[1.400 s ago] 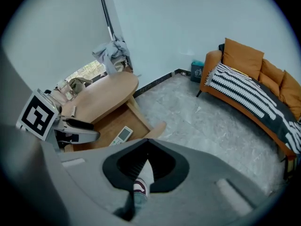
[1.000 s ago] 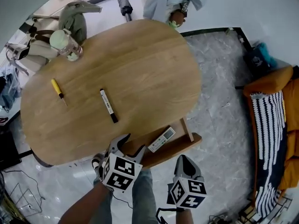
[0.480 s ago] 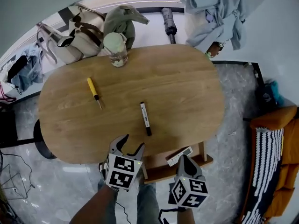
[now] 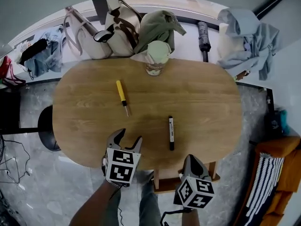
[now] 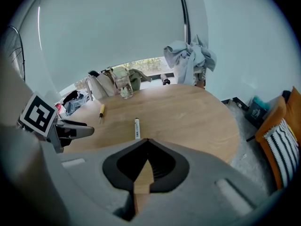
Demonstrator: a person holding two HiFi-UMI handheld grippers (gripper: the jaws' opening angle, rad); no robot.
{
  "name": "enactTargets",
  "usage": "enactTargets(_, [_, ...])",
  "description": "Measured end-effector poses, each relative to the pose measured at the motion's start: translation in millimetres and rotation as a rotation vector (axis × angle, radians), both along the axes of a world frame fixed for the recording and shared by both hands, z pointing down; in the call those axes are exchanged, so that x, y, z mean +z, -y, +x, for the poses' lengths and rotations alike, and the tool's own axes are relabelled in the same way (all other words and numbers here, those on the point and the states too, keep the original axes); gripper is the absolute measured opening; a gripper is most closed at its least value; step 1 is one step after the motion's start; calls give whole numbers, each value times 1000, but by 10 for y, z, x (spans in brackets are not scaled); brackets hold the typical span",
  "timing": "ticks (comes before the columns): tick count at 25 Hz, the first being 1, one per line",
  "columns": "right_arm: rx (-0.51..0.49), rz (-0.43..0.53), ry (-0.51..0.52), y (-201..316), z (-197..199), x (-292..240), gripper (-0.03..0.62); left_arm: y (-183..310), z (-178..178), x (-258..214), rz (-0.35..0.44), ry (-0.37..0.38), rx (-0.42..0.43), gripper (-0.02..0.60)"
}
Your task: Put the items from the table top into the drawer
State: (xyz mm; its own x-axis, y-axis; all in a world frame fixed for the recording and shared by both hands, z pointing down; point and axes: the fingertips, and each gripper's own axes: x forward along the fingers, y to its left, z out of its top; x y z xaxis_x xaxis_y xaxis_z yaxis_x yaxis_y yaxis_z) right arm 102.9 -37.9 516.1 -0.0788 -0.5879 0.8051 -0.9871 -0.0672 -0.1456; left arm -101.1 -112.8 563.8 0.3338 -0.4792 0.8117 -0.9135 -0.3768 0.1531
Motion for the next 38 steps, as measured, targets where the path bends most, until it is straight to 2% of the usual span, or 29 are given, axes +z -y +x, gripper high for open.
enactTargets(6, [-20,11,-5,372,-158,25,5,379,-351,84,-20,-17,-132,247])
enactTargets(13, [-34,23,-17,728,-246,88,5,766,-524,161,-19,-31,-193,247])
enactTargets(22, [-58,22,-56,994,-220,173,5,1161,-624,303,-18,-10,-221,248])
enactTargets(31, [-34,-10,-50,920,-131,290,5,1548,-683,403,-25,11,-257,248])
enactTargets(38, [-25,-18,-46,920,-66,326,5,1657,-704,488,-52,29,-269,247])
